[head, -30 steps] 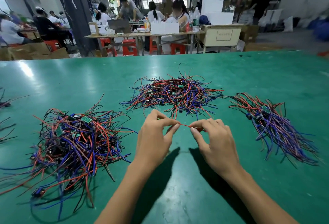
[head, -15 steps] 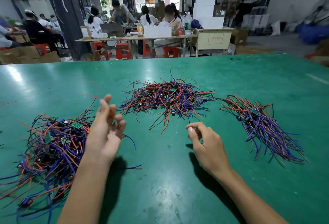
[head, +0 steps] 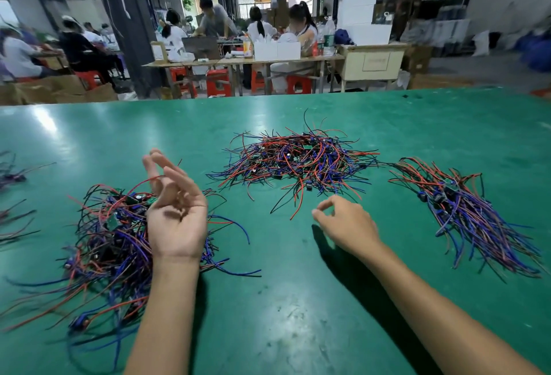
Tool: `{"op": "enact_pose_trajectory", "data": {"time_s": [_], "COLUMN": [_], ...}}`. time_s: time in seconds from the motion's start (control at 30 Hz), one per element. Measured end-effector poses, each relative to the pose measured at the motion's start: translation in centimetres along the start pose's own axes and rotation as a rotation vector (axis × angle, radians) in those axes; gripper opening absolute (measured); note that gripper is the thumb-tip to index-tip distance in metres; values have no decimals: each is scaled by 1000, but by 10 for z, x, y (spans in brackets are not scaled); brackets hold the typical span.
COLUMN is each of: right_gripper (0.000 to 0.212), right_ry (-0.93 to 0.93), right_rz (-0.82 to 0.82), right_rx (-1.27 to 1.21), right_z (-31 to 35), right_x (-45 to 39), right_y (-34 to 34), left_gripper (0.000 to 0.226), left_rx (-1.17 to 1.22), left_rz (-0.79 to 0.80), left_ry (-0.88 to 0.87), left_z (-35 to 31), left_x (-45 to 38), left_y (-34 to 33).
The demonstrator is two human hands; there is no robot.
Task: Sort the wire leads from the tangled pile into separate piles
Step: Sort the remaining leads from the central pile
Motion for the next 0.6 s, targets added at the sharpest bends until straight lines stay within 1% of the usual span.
{"op": "enact_pose_trajectory", "data": {"time_s": [0.03, 0.07, 0.13, 0.23, 0.27, 0.33, 0.37, 0.4, 0.47, 0.57, 0.6], "right_gripper": [30, 32, 42, 54, 52, 37, 30, 26, 27, 46, 46], "right_ry": [-7, -12, -15, 3, 10, 11, 7, -2, -39, -43, -21], "right_rz": [-24, -47, -78, -87, -80, -69, -62, -50, -17, -48, -72], "right_rx": [-1, 0, 17, 103, 139, 146, 124, 90, -16, -334, -455], "right_z": [7, 16, 32, 52, 56, 58, 56, 53, 45, 40, 40], "right_x": [-8, -16, -29, -43, -44, -46, -46, -46, -43, -29, -22], "right_y": [-1, -3, -9, -20, -23, -25, -24, -24, -21, -10, -6], "left_gripper": [81, 84, 75, 55, 52, 52, 54, 54, 52, 45, 41], "left_rx": [-9, -14, -41, -65, -75, -99, -151, -242, -477, -724, -814], "left_rz": [40, 77, 105, 71, 59, 70, 87, 97, 90, 26, -22], "left_ry": [20, 47, 78, 110, 113, 97, 67, 25, -42, -54, -49], "left_z": [2, 4, 7, 9, 9, 8, 7, 7, 9, 17, 19], "left_x": [0, 0, 1, 1, 0, 1, 1, 1, 0, -4, -5], "left_y": [-2, -4, -6, -4, -3, -3, -4, -5, -5, 2, 8]}}
Point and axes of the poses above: each hand's wrist, its own x-axis away from the middle knuckle, its own y-axis out of the back of the hand, z = x × y, the point moved 6 cm from there along -x, towards the middle knuckle
